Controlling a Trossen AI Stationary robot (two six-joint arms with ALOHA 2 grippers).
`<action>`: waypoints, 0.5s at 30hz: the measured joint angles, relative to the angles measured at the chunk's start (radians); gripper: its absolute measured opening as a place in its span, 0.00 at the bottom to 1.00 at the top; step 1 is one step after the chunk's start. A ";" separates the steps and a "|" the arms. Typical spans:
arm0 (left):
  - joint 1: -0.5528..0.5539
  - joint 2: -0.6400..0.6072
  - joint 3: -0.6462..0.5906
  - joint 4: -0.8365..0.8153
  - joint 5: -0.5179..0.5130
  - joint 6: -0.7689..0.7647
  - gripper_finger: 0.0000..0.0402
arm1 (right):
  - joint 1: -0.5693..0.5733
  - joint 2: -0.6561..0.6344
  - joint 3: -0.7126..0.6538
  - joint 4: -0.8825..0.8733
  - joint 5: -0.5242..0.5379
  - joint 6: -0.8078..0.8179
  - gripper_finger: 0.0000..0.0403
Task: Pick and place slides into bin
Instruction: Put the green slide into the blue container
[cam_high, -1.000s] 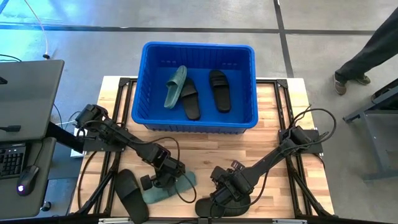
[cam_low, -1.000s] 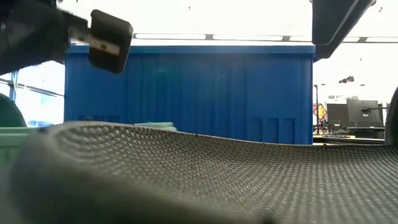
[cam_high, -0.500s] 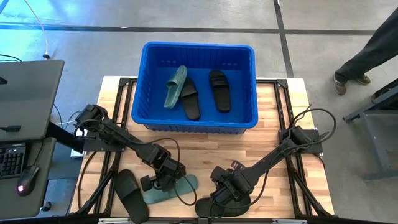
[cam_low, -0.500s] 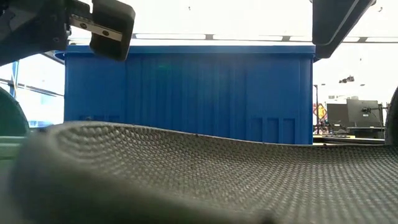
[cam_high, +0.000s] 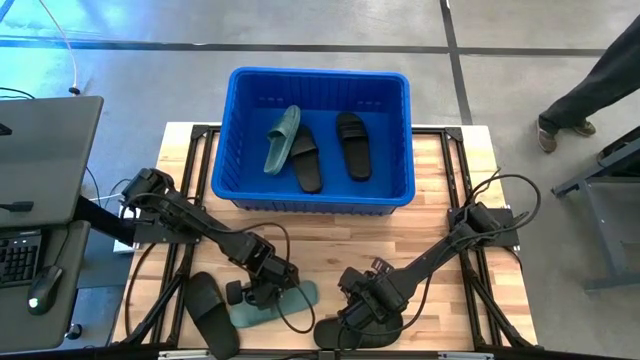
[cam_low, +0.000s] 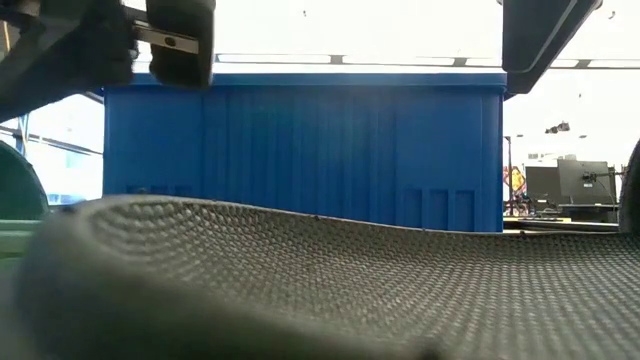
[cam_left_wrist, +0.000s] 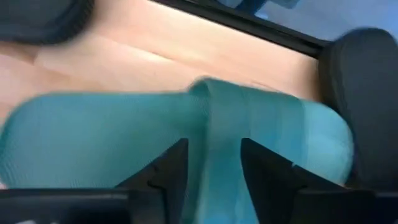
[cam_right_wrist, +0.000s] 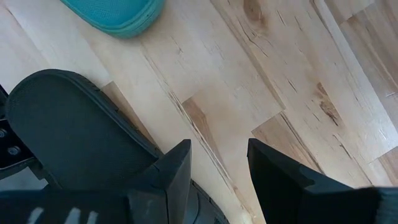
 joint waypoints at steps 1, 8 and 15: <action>0.000 0.004 0.000 0.014 0.002 0.000 0.37 | 0.000 0.000 0.000 0.000 0.000 -0.006 0.37; 0.001 0.034 0.001 0.021 0.038 0.018 0.46 | 0.000 0.000 0.001 0.005 0.010 -0.012 0.37; 0.001 0.070 -0.001 -0.036 0.092 0.018 0.41 | 0.000 0.000 0.001 0.010 0.047 -0.016 0.37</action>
